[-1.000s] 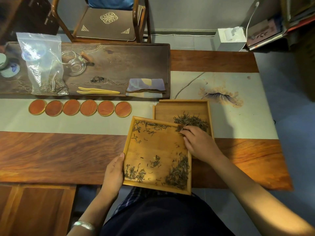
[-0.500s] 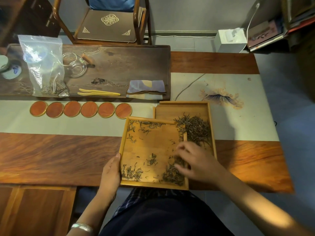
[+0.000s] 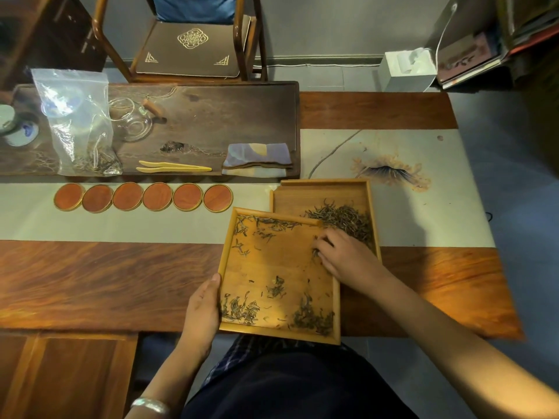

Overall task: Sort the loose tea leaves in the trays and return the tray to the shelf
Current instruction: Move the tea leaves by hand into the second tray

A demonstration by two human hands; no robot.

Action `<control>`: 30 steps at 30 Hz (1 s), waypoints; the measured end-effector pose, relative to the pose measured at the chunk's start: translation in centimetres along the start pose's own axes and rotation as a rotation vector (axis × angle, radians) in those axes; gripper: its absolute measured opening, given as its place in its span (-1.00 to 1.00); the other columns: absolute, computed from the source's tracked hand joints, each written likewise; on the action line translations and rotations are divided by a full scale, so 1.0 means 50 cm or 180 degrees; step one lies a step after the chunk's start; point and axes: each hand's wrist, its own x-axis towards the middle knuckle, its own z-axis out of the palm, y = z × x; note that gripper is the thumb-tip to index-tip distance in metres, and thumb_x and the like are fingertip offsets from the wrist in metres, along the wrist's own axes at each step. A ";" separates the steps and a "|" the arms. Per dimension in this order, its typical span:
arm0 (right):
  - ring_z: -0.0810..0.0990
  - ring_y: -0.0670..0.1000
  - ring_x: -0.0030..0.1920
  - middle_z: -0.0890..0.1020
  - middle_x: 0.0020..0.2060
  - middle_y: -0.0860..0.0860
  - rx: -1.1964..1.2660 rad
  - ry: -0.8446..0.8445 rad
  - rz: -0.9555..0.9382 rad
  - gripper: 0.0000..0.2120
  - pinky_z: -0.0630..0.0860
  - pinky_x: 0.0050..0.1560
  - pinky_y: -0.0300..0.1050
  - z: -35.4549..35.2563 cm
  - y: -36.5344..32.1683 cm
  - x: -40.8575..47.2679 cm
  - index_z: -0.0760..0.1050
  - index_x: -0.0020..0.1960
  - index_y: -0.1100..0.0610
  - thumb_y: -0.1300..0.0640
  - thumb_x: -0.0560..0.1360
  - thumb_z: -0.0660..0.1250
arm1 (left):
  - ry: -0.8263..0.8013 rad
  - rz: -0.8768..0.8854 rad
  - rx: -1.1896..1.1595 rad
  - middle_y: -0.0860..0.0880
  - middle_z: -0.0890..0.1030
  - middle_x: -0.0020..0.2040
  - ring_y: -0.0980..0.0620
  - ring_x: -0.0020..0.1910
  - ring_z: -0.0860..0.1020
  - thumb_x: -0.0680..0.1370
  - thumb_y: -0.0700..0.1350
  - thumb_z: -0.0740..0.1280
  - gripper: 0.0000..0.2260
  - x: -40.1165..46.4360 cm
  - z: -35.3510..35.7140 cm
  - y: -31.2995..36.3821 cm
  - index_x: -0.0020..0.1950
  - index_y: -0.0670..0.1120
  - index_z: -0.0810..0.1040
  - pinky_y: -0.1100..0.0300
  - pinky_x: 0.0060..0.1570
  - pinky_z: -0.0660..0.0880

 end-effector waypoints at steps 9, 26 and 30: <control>0.48 -0.01 0.03 0.48 0.01 0.02 0.0787 0.0238 0.1184 -0.83 0.49 -0.09 -0.16 0.011 0.052 0.030 0.52 0.12 0.12 0.11 0.58 0.23 | 0.0040 -0.0034 -0.0020 -0.01 0.67 -0.19 0.24 -0.28 0.61 0.67 -0.02 0.12 -0.69 -0.010 -0.008 -0.006 -0.07 -0.07 0.62 0.47 -0.32 0.44; 0.44 -0.03 0.01 0.45 -0.01 -0.01 0.0638 -0.0116 0.0303 -0.84 0.50 -0.08 -0.12 0.019 -0.057 -0.016 0.48 0.05 0.12 0.08 0.58 0.18 | 0.0135 -0.0127 -0.0028 0.02 0.67 -0.24 0.17 -0.25 0.61 0.66 0.00 0.13 -0.67 -0.009 -0.012 0.000 -0.09 -0.08 0.63 0.38 -0.30 0.43; 0.43 -0.05 0.04 0.44 0.00 -0.01 0.0660 -0.0087 0.0586 -0.85 0.52 -0.09 -0.14 0.020 -0.039 0.005 0.48 0.07 0.11 0.09 0.58 0.19 | 0.0094 -0.0109 0.0025 0.01 0.67 -0.21 0.20 -0.25 0.61 0.66 -0.01 0.13 -0.68 -0.011 -0.015 -0.002 -0.08 -0.06 0.63 0.41 -0.31 0.43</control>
